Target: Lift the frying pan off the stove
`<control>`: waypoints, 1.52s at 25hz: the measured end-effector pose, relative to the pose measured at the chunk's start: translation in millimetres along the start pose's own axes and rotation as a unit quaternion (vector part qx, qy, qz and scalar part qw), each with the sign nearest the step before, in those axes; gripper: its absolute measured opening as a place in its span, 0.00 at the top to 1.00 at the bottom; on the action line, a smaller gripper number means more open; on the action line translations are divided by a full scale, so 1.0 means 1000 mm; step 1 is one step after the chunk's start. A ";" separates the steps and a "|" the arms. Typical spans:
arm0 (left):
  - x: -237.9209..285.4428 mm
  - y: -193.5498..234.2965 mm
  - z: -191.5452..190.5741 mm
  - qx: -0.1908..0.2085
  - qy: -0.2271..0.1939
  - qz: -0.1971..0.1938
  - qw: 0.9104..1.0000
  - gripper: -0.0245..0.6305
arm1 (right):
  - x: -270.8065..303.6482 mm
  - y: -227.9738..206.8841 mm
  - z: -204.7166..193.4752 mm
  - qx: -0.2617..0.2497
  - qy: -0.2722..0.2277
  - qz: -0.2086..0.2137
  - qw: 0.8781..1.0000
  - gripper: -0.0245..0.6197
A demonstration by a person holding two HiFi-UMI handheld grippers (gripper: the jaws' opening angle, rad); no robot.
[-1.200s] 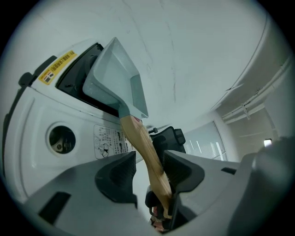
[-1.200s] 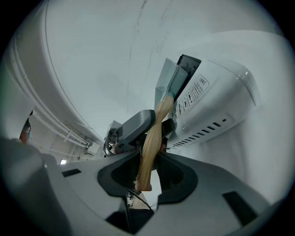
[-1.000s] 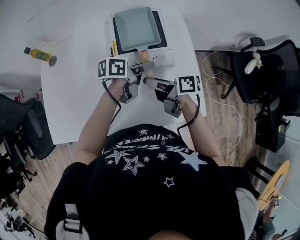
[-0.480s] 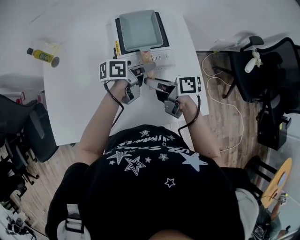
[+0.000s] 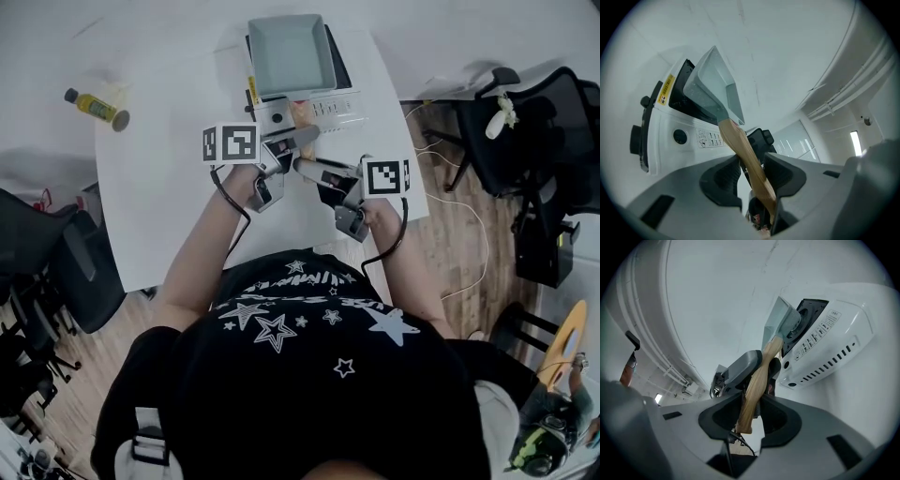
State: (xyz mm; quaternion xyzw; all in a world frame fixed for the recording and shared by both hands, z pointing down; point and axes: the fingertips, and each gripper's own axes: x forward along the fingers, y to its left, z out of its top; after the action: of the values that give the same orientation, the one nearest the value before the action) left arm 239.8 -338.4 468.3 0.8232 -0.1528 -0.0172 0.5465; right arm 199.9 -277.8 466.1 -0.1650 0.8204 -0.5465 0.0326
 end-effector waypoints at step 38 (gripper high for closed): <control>-0.242 -0.018 -0.067 0.028 0.093 -0.103 0.990 0.72 | 0.174 0.106 -0.153 -0.022 -0.121 -0.072 0.990 0.76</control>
State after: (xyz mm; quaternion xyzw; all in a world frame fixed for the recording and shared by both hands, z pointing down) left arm 26.5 -207.0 445.1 0.8475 -0.0161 0.0070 0.5305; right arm -24.4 -158.7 453.6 -0.2890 0.8084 -0.5051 0.0882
